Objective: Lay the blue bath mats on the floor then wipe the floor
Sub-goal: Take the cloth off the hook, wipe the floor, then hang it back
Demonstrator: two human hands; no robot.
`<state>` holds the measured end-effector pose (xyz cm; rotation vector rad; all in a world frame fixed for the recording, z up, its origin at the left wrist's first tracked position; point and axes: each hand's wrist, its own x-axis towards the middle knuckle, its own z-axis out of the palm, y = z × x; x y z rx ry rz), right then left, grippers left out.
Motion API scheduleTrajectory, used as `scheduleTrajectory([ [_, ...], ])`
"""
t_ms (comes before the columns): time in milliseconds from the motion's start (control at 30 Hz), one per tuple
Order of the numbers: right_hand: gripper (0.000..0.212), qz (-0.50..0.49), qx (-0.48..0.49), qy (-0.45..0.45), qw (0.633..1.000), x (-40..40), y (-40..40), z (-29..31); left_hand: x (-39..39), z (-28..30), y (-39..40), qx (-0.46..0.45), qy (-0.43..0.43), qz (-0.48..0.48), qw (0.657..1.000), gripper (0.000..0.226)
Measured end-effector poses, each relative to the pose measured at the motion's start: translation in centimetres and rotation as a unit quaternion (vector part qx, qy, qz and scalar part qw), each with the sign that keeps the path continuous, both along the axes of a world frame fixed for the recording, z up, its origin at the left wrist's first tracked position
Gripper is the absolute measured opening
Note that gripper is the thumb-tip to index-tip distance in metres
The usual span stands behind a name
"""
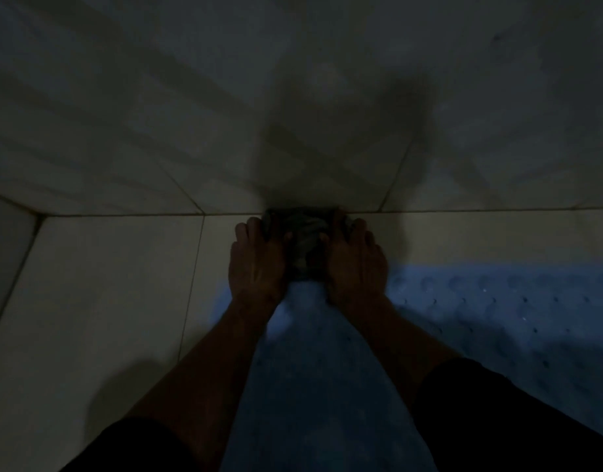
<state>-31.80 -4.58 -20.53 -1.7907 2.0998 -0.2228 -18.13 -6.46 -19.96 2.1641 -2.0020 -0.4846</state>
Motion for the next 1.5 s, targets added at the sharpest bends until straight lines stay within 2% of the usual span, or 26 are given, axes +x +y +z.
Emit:
scheduleTrajectory([
  [67, 0.058, 0.022, 0.004, 0.014, 1.000, -1.4, 0.2, 0.2, -1.0, 0.3, 0.3, -0.003, 0.014, -0.014, 1.000, 0.046],
  [167, 0.058, 0.017, 0.002, 0.033, 0.999, -3.7, 0.4, 0.2, -3.0, 0.7, 0.5, 0.015, 0.085, 0.013, 0.996, 0.040],
  [267, 0.057, 0.002, -0.002, 0.043, 0.999, -6.5, 0.9, 0.4, -5.6, 0.8, 0.6, 0.027, 0.082, -0.001, 0.996, 0.040],
  [367, 0.057, -0.018, -0.004, 0.058, 0.998, -9.1, 1.3, 0.4, -8.3, 0.5, 0.7, 0.045, 0.127, 0.040, 0.990, 0.036],
  [567, 0.052, -0.035, -0.022, 0.029, 0.999, -14.1, 1.5, -0.2, -13.5, 0.0, 1.1, 0.004, 0.034, -0.022, 0.999, 0.041],
  [633, 0.053, -0.031, -0.007, 0.047, 0.998, -15.6, 1.5, -0.6, -15.0, -0.3, 1.4, -0.016, -0.027, -0.069, 0.997, 0.044],
  [767, 0.048, -0.059, -0.068, 0.083, 0.992, -17.1, 1.6, -1.2, -17.4, -0.4, 1.5, -0.015, -0.069, -0.062, 0.996, 0.050],
  [900, 0.038, -0.074, -0.104, 0.082, 0.988, -18.6, 1.9, -1.7, -18.8, -0.3, 1.6, -0.003, -0.083, -0.064, 0.994, 0.052],
  [1033, 0.043, -0.064, -0.065, 0.072, 0.993, -20.7, 2.2, -1.0, -21.4, 0.1, 1.9, 0.004, -0.075, -0.069, 0.995, 0.051],
  [1200, 0.039, -0.093, -0.098, 0.053, 0.989, -22.7, 2.1, -2.1, -23.6, -0.3, 2.3, -0.004, -0.067, -0.064, 0.996, 0.051],
  [1267, 0.042, -0.073, -0.090, 0.068, 0.991, -23.8, 2.5, -2.0, -24.3, -0.2, 2.5, -0.011, -0.078, -0.072, 0.994, 0.052],
  [1367, 0.047, -0.064, -0.063, 0.042, 0.995, -25.0, 2.5, -1.4, -25.3, 0.1, 2.5, 0.002, -0.077, -0.079, 0.994, 0.053],
  [1500, 0.038, -0.058, -0.072, 0.032, 0.995, -25.7, 2.7, -0.6, -26.2, 0.5, 2.6, 0.008, -0.075, -0.075, 0.994, 0.053],
])
